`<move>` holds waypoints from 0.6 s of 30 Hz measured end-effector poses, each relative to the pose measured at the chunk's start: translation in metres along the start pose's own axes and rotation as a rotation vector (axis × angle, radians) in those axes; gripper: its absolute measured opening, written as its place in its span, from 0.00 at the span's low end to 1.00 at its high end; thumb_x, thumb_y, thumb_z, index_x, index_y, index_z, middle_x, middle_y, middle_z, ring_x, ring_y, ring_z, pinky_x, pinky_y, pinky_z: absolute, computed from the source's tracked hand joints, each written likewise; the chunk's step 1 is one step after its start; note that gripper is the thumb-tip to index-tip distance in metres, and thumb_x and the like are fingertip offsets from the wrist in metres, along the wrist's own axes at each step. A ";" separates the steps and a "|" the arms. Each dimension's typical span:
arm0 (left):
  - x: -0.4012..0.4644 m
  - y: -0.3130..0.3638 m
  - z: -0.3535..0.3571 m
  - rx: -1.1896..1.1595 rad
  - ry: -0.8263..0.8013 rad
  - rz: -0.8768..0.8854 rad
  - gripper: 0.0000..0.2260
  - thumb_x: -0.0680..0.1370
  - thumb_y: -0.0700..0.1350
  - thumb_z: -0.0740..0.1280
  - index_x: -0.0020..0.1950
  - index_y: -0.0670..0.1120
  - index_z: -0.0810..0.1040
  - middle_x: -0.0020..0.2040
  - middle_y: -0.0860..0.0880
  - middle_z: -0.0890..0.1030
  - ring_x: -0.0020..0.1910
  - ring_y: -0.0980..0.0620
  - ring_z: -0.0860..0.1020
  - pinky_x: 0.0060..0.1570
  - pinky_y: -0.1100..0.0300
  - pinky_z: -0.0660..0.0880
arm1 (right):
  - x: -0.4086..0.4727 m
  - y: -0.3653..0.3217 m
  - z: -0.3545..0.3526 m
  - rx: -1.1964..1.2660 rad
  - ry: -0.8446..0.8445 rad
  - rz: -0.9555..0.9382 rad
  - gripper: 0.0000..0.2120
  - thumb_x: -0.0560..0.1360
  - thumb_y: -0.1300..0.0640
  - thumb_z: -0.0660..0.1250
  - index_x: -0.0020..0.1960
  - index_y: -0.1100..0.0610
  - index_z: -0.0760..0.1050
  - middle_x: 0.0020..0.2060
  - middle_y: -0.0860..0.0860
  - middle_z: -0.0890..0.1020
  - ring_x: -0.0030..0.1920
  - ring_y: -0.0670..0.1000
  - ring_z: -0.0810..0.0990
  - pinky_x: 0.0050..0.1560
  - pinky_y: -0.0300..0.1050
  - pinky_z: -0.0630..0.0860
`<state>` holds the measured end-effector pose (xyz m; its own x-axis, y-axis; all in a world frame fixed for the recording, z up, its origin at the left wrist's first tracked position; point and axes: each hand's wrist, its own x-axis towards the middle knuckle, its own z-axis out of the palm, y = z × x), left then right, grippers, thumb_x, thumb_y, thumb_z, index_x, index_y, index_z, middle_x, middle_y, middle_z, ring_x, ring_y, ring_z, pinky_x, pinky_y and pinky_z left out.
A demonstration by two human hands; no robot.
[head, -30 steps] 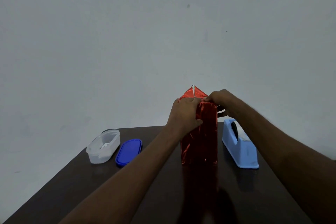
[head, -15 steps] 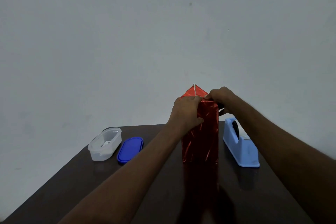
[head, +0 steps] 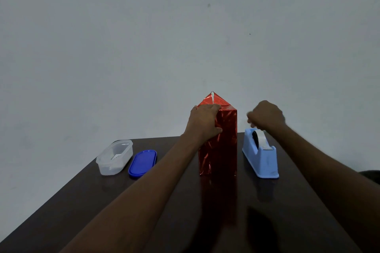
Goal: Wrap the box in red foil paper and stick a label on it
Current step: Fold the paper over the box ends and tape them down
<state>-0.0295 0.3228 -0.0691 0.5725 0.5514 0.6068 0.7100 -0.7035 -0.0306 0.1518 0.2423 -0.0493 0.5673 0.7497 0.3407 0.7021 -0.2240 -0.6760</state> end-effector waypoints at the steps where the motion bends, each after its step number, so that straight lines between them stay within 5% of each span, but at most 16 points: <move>1: 0.000 0.000 0.000 0.001 0.003 0.001 0.37 0.69 0.54 0.75 0.75 0.49 0.66 0.72 0.47 0.72 0.71 0.47 0.68 0.72 0.46 0.61 | -0.007 0.004 -0.003 -0.113 0.012 -0.015 0.04 0.67 0.62 0.65 0.34 0.62 0.74 0.29 0.53 0.79 0.29 0.55 0.77 0.34 0.39 0.72; 3: -0.001 -0.002 0.001 -0.009 0.005 0.005 0.37 0.69 0.54 0.75 0.75 0.49 0.66 0.72 0.47 0.72 0.72 0.48 0.68 0.72 0.47 0.61 | -0.020 0.014 -0.007 -0.251 -0.028 -0.001 0.07 0.67 0.64 0.67 0.32 0.60 0.70 0.27 0.52 0.75 0.27 0.52 0.72 0.30 0.36 0.66; 8: -0.001 -0.003 0.002 -0.037 0.000 0.010 0.37 0.69 0.55 0.75 0.75 0.49 0.67 0.71 0.47 0.73 0.71 0.47 0.69 0.71 0.50 0.62 | -0.027 0.041 -0.003 -0.312 -0.132 0.078 0.09 0.69 0.68 0.67 0.33 0.60 0.72 0.21 0.53 0.77 0.23 0.50 0.79 0.30 0.41 0.77; 12: -0.001 0.000 0.003 -0.045 0.004 -0.003 0.37 0.68 0.54 0.75 0.75 0.49 0.67 0.71 0.47 0.73 0.71 0.47 0.69 0.71 0.51 0.61 | -0.025 0.049 0.001 -0.267 -0.102 0.090 0.09 0.71 0.68 0.64 0.35 0.59 0.68 0.13 0.49 0.72 0.21 0.51 0.79 0.27 0.39 0.73; 18: -0.001 0.000 0.005 -0.047 0.023 -0.010 0.37 0.69 0.54 0.76 0.75 0.49 0.67 0.72 0.47 0.72 0.71 0.48 0.69 0.71 0.52 0.60 | -0.015 0.059 0.005 -0.153 -0.148 0.204 0.10 0.71 0.65 0.65 0.36 0.58 0.66 0.19 0.52 0.79 0.27 0.53 0.83 0.26 0.38 0.72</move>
<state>-0.0278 0.3244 -0.0736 0.5554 0.5483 0.6252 0.6951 -0.7188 0.0129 0.1825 0.2208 -0.0982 0.6422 0.7598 0.1013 0.6432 -0.4622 -0.6105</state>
